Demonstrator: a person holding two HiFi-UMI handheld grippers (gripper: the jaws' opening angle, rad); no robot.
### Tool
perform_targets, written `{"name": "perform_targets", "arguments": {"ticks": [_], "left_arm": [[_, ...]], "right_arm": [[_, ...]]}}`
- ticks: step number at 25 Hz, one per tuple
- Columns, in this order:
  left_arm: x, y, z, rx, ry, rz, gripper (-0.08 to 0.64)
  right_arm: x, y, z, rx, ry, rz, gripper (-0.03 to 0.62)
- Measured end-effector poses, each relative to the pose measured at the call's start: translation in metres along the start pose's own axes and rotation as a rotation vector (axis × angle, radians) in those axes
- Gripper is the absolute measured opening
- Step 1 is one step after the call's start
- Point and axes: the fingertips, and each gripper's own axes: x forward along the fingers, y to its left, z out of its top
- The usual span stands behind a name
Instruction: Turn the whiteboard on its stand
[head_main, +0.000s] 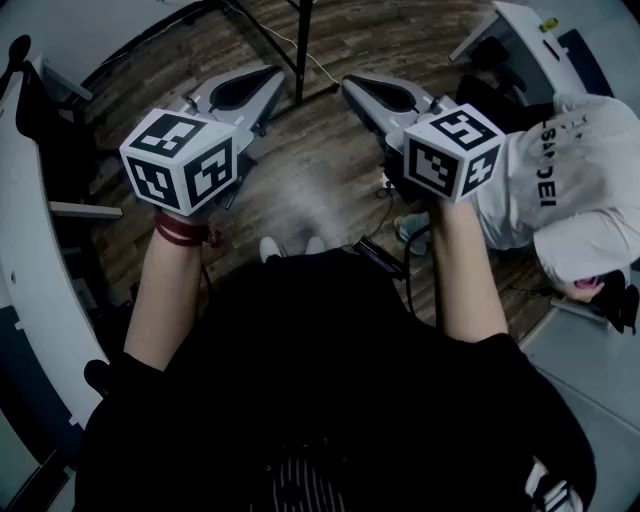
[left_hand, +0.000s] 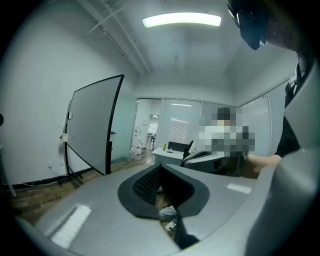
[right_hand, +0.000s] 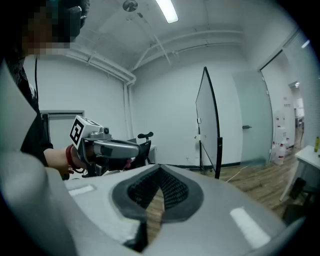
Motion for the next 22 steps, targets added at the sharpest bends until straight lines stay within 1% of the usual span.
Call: {"name": "perform_targets", "arguments": {"ticks": [3,6,9,15,22], "left_arm": [[0.004,-0.002,0.000,-0.009,-0.008,-0.001,0.005],[0.008,0.001,0.006,-0.018,-0.024,0.017,0.005],[0.015,-0.002,0.011,-0.017,-0.041,0.031,0.003],[0.036,-0.012,0.013,-0.009,-0.041,0.060,0.002],[0.047,-0.022,0.007,0.026,-0.018,0.104,0.002]], "right_arm": [[-0.003,-0.002,0.000,-0.001,0.000,-0.002,0.002],[-0.006,-0.006,0.003,-0.003,0.000,-0.004,0.002],[-0.012,-0.009,0.005,0.006,-0.014,0.014,0.002],[-0.022,-0.022,0.010,-0.004,-0.057,0.034,0.002],[-0.028,-0.020,0.005,-0.039,-0.095,0.075,0.002]]}}
